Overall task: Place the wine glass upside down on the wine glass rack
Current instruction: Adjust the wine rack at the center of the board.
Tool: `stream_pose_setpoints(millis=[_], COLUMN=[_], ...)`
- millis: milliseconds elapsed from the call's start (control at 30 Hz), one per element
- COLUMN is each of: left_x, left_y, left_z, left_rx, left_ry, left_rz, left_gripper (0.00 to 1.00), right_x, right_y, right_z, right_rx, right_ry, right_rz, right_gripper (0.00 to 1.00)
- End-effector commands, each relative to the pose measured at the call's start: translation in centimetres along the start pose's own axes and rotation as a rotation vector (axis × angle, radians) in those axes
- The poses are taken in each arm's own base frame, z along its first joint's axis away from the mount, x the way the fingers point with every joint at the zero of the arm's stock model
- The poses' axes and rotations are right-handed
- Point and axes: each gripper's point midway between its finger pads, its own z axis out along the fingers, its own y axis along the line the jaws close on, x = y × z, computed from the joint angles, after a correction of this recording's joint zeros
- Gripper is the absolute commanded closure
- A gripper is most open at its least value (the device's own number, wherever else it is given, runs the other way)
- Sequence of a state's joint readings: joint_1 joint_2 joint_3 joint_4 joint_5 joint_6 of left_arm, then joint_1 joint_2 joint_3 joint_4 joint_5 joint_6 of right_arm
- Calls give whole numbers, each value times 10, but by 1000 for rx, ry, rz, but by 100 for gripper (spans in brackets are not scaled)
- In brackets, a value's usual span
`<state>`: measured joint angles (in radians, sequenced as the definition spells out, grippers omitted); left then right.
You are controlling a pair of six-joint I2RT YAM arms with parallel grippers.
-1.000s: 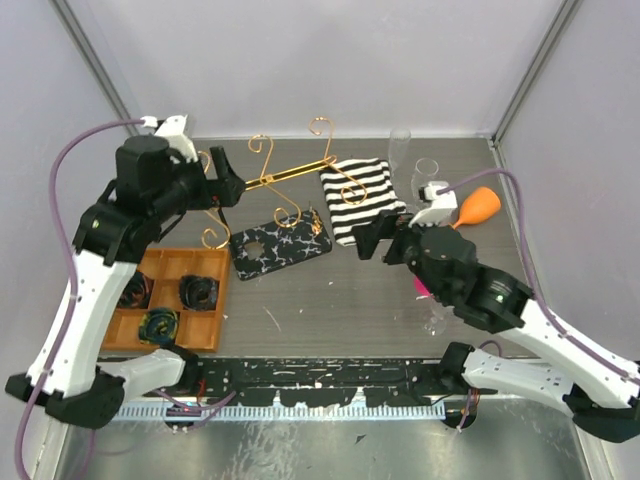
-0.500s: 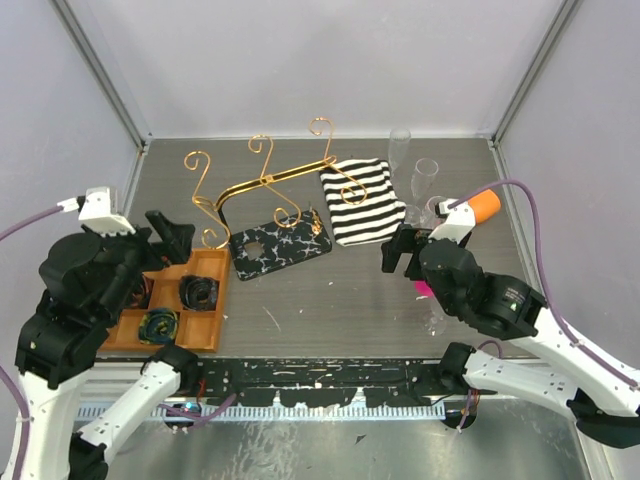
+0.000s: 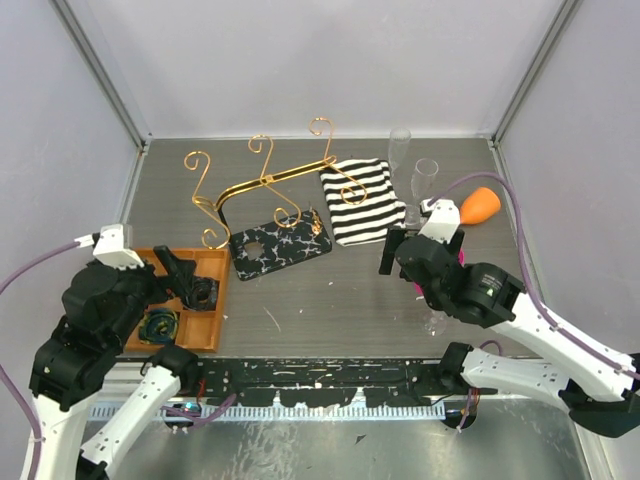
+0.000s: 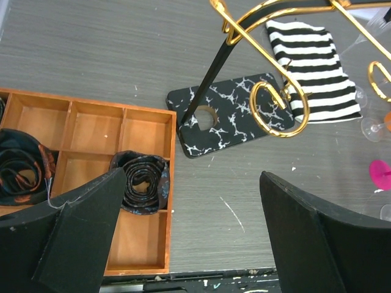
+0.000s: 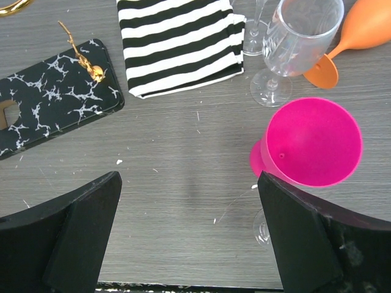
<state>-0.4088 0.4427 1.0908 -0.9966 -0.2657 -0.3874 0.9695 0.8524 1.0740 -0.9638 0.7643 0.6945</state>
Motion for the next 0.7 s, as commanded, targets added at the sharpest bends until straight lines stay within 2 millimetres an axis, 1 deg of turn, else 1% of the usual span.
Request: stream_pose_setpoints(millis=[0, 67, 200, 267, 367, 467, 567, 667], left_x=[6, 9, 12, 9, 5, 3, 2, 2], left_y=[4, 8, 15, 18, 19, 14, 10, 12], left_z=[3, 1, -4, -8, -14, -15, -13, -11], left_rx=[-11, -21, -38, -45, -40, -9, 7, -17], left_ry=[-11, -18, -47, -73, -96, -104, -103, -92], left_rz=[-1, -8, -41, -53, -58, -65, -71, -63], left_gripper=[2, 2, 2, 2, 2, 2, 2, 2], right_x=[-12, -10, -9, -6, -4, 2, 14, 27], right_y=[16, 17, 12, 10, 15, 24, 46, 67], right_z=[1, 4, 10, 12, 14, 15, 16, 17], right_rx=[-40, -32, 26, 53, 51, 5, -120, -249], right_ry=[-29, -29, -41, -29, -6, 22, 62, 82], right_rz=[62, 64, 82, 76, 62, 34, 8, -13], right_gripper=[0, 0, 0, 0, 0, 0, 0, 0])
